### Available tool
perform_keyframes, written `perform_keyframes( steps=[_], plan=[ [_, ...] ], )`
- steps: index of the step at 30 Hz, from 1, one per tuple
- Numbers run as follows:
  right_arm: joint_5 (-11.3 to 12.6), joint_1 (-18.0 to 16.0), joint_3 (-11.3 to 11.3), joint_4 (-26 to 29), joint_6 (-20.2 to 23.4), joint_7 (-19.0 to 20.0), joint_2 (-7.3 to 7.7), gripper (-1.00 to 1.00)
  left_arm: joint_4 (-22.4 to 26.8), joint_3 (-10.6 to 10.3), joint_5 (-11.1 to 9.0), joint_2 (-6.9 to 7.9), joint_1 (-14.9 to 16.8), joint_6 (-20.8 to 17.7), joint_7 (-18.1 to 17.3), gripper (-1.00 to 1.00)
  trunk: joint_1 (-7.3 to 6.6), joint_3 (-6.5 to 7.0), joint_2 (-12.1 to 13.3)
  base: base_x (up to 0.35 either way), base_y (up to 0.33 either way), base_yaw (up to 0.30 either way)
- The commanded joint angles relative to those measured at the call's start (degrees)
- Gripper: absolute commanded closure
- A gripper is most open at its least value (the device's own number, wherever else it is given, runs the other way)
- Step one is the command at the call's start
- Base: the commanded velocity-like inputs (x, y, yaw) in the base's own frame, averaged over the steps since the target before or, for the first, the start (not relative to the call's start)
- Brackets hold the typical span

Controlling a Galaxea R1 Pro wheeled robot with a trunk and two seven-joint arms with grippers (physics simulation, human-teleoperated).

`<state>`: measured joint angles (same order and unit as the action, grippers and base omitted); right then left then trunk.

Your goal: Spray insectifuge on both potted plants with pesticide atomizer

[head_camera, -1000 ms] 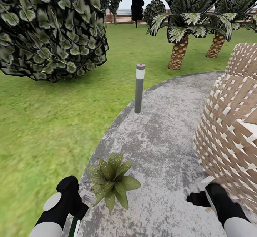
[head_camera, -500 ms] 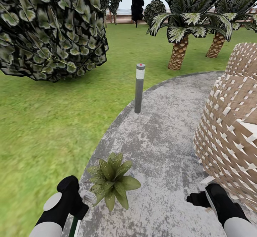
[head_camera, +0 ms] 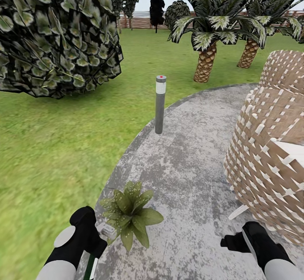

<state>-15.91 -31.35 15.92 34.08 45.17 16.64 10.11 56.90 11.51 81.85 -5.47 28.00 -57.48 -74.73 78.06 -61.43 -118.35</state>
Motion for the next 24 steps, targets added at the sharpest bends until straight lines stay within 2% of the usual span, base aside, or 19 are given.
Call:
perform_keyframes(
  steps=[1, 6, 10, 24],
  plan=[
    [-0.6, -0.03, 0.24, -0.08, 0.18, 0.5, -0.02, -1.0, 0.05, 0.17, 0.59, -0.07, 0.04, -0.51, -0.59, 1.0, -0.01, -0.04, -0.02, 0.0, 0.0, -0.01],
    [-0.7, -0.03, 0.25, -1.99, 0.1, 0.5, 0.0, -1.0, 0.05, 0.17, 0.45, -0.1, 0.04, -0.5, -0.59, 1.0, -0.01, -0.04, -0.02, 0.0, -0.023, -0.002],
    [-0.78, -0.03, 0.25, -2.09, 0.1, 0.5, 0.0, -1.0, 0.05, 0.17, 0.41, -0.15, 0.04, -0.52, -0.59, 1.0, -0.01, -0.04, -0.02, 0.0, -0.207, 0.0],
    [-0.78, -0.03, 0.25, -2.09, 0.1, 0.5, 0.0, -1.0, 0.05, 0.26, 0.49, -0.16, -0.18, -0.47, -0.59, 1.0, -0.01, -0.04, -0.02, 0.0, -0.047, 0.0]
  ],
)
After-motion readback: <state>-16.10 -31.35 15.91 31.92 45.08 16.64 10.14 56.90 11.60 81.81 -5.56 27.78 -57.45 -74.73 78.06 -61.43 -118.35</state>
